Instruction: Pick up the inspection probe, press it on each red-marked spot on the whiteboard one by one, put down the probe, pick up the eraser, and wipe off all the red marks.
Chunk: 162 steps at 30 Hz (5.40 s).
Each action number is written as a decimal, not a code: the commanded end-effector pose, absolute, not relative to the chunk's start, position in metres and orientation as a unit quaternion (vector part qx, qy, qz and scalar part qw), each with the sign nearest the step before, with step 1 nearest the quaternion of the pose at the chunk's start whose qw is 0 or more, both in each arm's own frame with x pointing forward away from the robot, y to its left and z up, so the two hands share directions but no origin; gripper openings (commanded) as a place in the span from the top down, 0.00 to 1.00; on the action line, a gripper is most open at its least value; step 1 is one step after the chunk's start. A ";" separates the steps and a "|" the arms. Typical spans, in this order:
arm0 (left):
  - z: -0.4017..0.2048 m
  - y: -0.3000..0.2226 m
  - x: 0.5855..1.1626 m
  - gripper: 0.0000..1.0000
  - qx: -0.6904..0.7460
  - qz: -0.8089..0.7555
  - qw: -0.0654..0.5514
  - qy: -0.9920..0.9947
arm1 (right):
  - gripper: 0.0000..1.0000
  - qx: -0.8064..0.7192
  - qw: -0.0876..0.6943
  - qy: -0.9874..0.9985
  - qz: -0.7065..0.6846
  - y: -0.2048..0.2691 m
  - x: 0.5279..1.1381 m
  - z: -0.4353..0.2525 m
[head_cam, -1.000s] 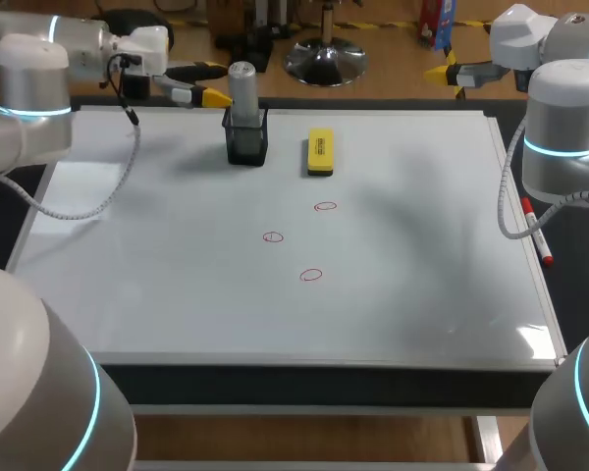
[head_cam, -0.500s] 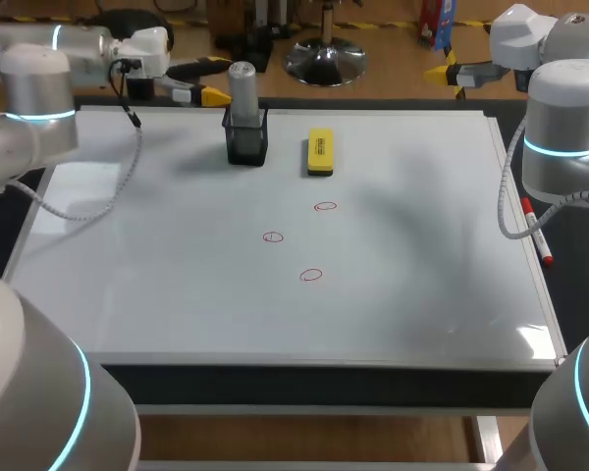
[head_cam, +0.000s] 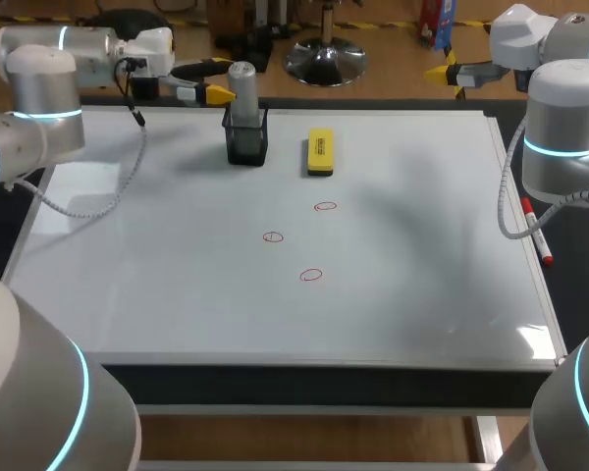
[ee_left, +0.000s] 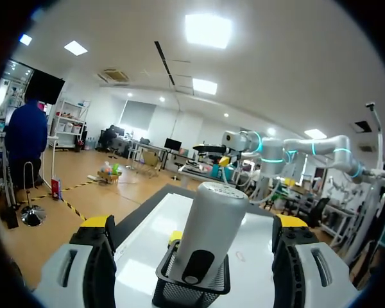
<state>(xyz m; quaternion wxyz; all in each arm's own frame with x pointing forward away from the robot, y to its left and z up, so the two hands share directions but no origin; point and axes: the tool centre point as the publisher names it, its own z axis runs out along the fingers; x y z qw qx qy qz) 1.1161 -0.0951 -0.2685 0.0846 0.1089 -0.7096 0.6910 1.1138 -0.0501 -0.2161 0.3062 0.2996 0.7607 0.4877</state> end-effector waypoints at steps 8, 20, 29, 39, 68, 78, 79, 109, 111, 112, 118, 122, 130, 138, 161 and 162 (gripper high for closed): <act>-0.252 -0.089 1.110 0.00 0.052 0.682 0.043 -0.728 | 0.00 0.300 0.306 0.761 0.488 -0.050 1.114 -0.216; -0.257 -0.101 1.108 0.00 0.035 0.699 0.051 -0.712 | 0.00 0.300 0.306 0.761 0.488 -0.050 1.114 -0.216; -0.260 -0.110 1.104 0.00 0.005 0.706 0.058 -0.706 | 0.00 0.300 0.306 0.761 0.488 -0.050 1.114 -0.216; -0.269 -0.118 1.104 0.00 0.008 0.710 0.047 -0.702 | 0.00 0.300 0.306 0.761 0.488 -0.050 1.114 -0.216; -0.267 -0.141 1.096 0.00 -0.009 0.686 0.032 -0.726 | 0.00 0.300 0.306 0.761 0.488 -0.050 1.114 -0.216; -0.267 -0.139 1.092 1.00 -0.004 0.684 0.027 -0.729 | 0.00 0.300 0.306 0.761 0.488 -0.050 1.114 -0.216; -0.268 -0.138 1.091 1.00 -0.004 0.683 0.027 -0.730 | 0.00 0.300 0.306 0.761 0.488 -0.050 1.114 -0.216; -0.226 -0.137 1.082 1.00 -0.021 0.675 0.001 -0.737 | 0.00 0.300 0.306 0.761 0.488 -0.050 1.114 -0.216; -0.222 -0.136 1.083 1.00 -0.021 0.676 -0.001 -0.737 | 0.00 0.300 0.306 0.761 0.488 -0.050 1.114 -0.216; -0.220 -0.136 1.083 1.00 -0.021 0.675 -0.003 -0.738 | 0.00 0.300 0.306 0.761 0.488 -0.050 1.114 -0.216; -0.208 -0.134 1.083 1.00 -0.022 0.677 -0.007 -0.736 | 0.00 0.300 0.306 0.761 0.488 -0.050 1.114 -0.216; -0.198 -0.129 1.082 1.00 -0.024 0.685 -0.016 -0.728 | 0.00 0.300 0.306 0.761 0.488 -0.050 1.114 -0.216; -0.181 -0.128 1.079 1.00 -0.039 0.688 -0.030 -0.724 | 0.00 0.300 0.306 0.761 0.488 -0.050 1.114 -0.216; -0.166 -0.119 1.079 1.00 -0.033 0.690 -0.043 -0.722 | 0.00 0.300 0.306 0.761 0.488 -0.050 1.114 -0.216; -0.162 -0.047 1.068 1.00 0.038 0.672 -0.107 -0.732 | 0.00 0.300 0.306 0.761 0.488 -0.050 1.114 -0.216; -0.163 -0.044 1.066 1.00 0.042 0.671 -0.110 -0.732 | 0.00 0.300 0.306 0.761 0.488 -0.050 1.114 -0.216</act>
